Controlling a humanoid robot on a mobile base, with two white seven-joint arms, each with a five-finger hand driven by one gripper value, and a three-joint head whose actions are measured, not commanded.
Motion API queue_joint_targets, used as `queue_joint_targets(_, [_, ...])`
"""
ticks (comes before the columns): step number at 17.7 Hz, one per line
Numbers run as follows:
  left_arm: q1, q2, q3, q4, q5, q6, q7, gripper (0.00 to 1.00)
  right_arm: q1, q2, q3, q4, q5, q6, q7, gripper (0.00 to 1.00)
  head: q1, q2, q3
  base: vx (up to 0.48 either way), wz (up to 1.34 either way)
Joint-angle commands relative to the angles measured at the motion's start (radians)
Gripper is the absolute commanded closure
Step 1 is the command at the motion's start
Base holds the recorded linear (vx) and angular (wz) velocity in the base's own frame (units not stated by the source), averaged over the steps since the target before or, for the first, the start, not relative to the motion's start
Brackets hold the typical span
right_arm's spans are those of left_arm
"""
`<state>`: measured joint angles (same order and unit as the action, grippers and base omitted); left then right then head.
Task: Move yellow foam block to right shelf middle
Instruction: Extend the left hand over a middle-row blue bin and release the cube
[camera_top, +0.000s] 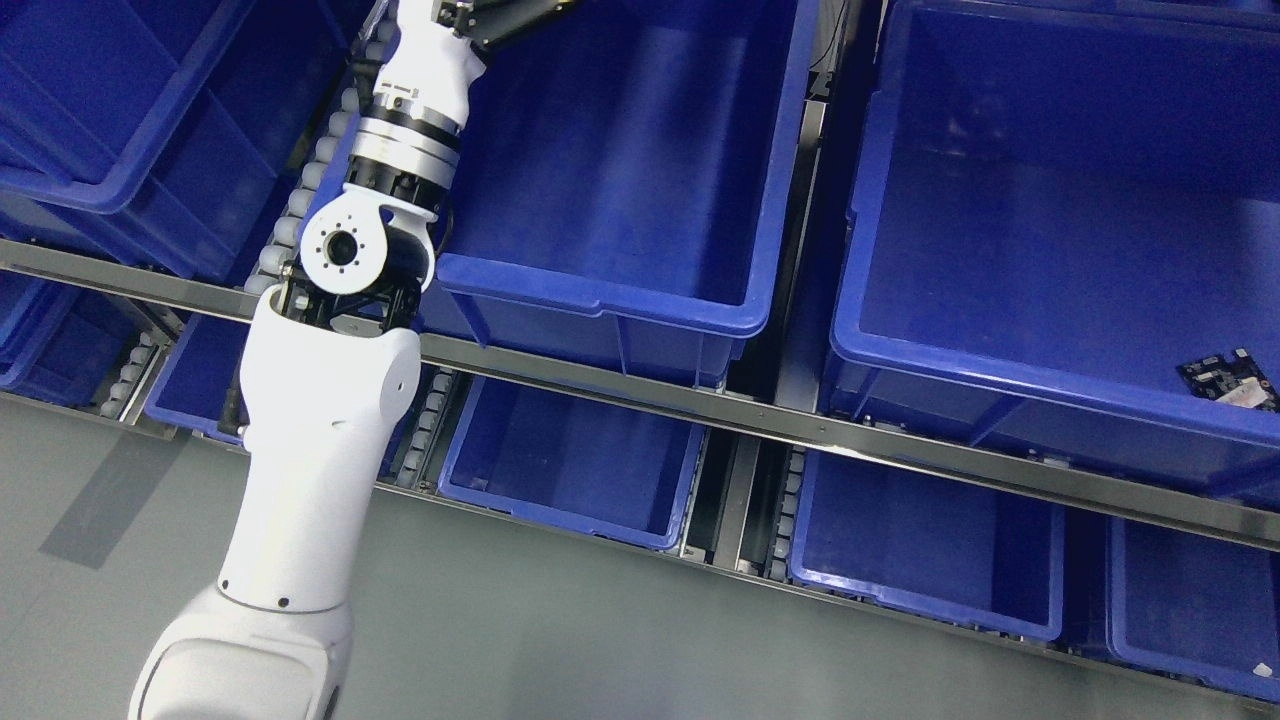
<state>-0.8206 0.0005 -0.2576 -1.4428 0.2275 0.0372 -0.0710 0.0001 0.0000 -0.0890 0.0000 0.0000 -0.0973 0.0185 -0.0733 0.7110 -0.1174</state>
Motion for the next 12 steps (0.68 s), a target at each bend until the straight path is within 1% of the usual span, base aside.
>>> queue_joint_targets(1, [-0.162, 0.017, -0.097, 0.203, 0.019, 0.171, 0.04, 0.53, -0.002, -0.017, 0.0, -0.017, 0.0, 0.001, 0.0, 0.0, 0.0, 0.0, 0.0, 0.0, 0.0])
queue_joint_targets(2, [-0.178, 0.017, -0.103, 0.244, 0.019, 0.199, 0.04, 0.44, -0.002, -0.017, 0.0, -0.017, 0.0, 0.001, 0.0, 0.0, 0.0, 0.0, 0.0, 0.0, 0.0])
queue_joint_targets(3, [-0.198, 0.017, -0.118, 0.306, 0.021, 0.254, 0.04, 0.22, -0.002, -0.017, 0.0, -0.017, 0.0, 0.001, 0.0, 0.0, 0.0, 0.0, 0.0, 0.0, 0.0])
queue_joint_targets(4, [-0.206, 0.017, -0.141, 0.341, 0.022, 0.286, 0.039, 0.06, -0.002, -0.017, 0.0, -0.017, 0.0, 0.001, 0.0, 0.0, 0.0, 0.0, 0.0, 0.0, 0.0])
queue_joint_targets(5, [-0.206, 0.017, -0.156, 0.348, 0.023, 0.297, 0.039, 0.0, -0.002, -0.017, 0.0, -0.017, 0.0, 0.001, 0.0, 0.0, 0.0, 0.0, 0.0, 0.0, 0.0])
queue_joint_targets(7, [-0.206, 0.017, -0.158, 0.331, 0.024, 0.285, 0.037, 0.0, -0.002, -0.017, 0.0, -0.017, 0.0, 0.001, 0.0, 0.0, 0.0, 0.0, 0.0, 0.0, 0.0])
queue_joint_targets(8, [-0.206, 0.017, -0.158, 0.308, 0.024, 0.248, 0.033, 0.0, -0.002, -0.017, 0.0, -0.017, 0.0, 0.001, 0.0, 0.0, 0.0, 0.0, 0.0, 0.0, 0.0])
queue_joint_targets(9, [-0.206, 0.017, -0.157, 0.289, 0.024, 0.178, 0.03, 0.0, -0.003, -0.017, 0.0, -0.017, 0.0, 0.001, 0.0, 0.0, 0.0, 0.0, 0.0, 0.0, 0.0])
queue_joint_targets(10, [-0.194, 0.017, -0.147, 0.274, 0.024, 0.07, 0.028, 0.0, -0.002, -0.017, 0.0, -0.017, 0.0, 0.001, 0.0, 0.0, 0.0, 0.0, 0.0, 0.0, 0.0])
queue_joint_targets(11, [-0.155, 0.017, -0.153, 0.227, 0.023, 0.005, 0.03, 0.0, -0.002, -0.017, 0.0, -0.017, 0.0, 0.001, 0.0, 0.0, 0.0, 0.0, 0.0, 0.0, 0.0])
queue_joint_targets(12, [-0.091, 0.017, -0.141, 0.122, 0.023, 0.007, 0.028, 0.0, -0.002, -0.017, 0.0, -0.017, 0.0, 0.001, 0.0, 0.0, 0.0, 0.0, 0.0, 0.0, 0.0])
